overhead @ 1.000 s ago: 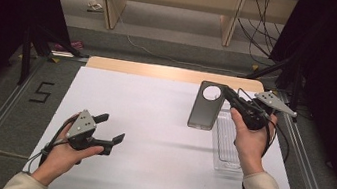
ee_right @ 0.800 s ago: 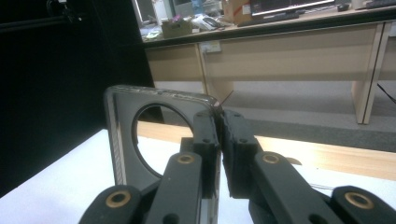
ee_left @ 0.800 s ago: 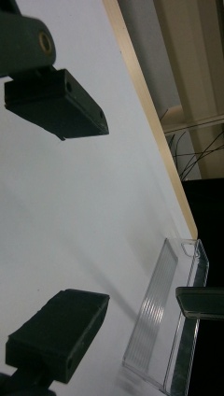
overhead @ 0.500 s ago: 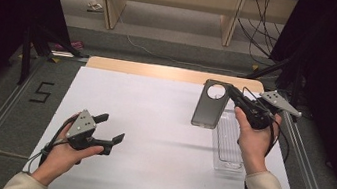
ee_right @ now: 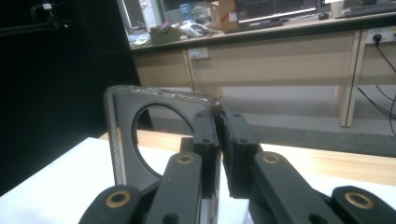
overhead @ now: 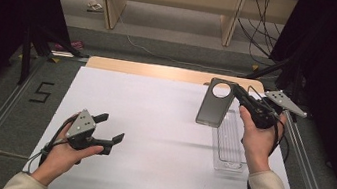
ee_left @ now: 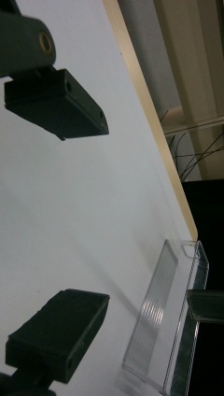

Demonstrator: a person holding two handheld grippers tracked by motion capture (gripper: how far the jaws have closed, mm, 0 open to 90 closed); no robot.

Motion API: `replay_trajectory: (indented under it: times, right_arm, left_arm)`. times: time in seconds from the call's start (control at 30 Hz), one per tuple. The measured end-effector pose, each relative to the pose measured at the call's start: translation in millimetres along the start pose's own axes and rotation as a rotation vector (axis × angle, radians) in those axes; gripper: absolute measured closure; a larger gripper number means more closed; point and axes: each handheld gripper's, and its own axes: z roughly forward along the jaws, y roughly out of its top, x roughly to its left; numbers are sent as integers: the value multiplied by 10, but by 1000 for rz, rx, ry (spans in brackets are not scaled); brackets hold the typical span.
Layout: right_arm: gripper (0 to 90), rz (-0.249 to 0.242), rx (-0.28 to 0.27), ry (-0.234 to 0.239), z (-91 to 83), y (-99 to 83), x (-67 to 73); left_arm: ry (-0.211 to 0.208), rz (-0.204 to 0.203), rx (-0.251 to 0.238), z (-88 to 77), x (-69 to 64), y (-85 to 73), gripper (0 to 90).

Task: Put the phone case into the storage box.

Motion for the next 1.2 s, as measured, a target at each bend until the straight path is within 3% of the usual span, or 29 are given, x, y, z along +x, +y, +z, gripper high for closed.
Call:
replay_trajectory:
  times: [1.2]
  right_arm:
    - [847,-6,-21,-70,-76,63,-188]
  left_arm:
    - [1,-1,-1,2,2,1,153]
